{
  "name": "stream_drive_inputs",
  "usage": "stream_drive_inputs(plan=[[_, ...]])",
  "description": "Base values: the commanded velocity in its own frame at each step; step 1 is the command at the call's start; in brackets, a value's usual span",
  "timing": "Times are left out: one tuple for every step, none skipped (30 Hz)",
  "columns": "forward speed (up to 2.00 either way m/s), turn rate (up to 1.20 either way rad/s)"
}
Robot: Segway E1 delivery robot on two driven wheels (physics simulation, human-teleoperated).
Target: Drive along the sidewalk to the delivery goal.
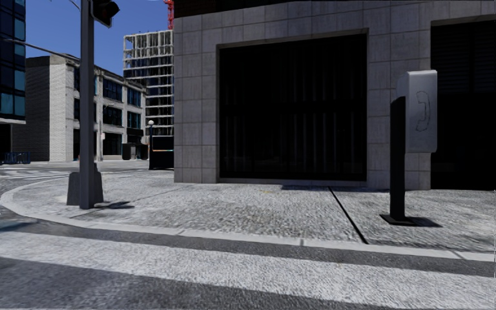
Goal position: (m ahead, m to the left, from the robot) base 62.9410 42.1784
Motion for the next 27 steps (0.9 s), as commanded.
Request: stream_drive_inputs(plan=[[1.96, 0.43], [1.96, 0.43], [1.96, 0.43], [1.96, 0.43], [1.96, 0.43], [1.96, 0.43], [1.96, 0.43], [1.96, 0.43], [1.96, 0.43], [1.96, 0.43], [1.96, 0.43], [1.96, 0.43], [1.96, 0.43], [1.96, 0.43], [1.96, 0.43], [1.96, 0.43], [1.96, 0.43], [1.96, 0.43], [1.96, 0.43], [1.96, 0.43], [1.96, 0.43], [1.96, 0.43], [1.96, 0.43], [1.96, 0.43], [1.96, 0.43], [1.96, 0.43], [1.96, 0.43]])
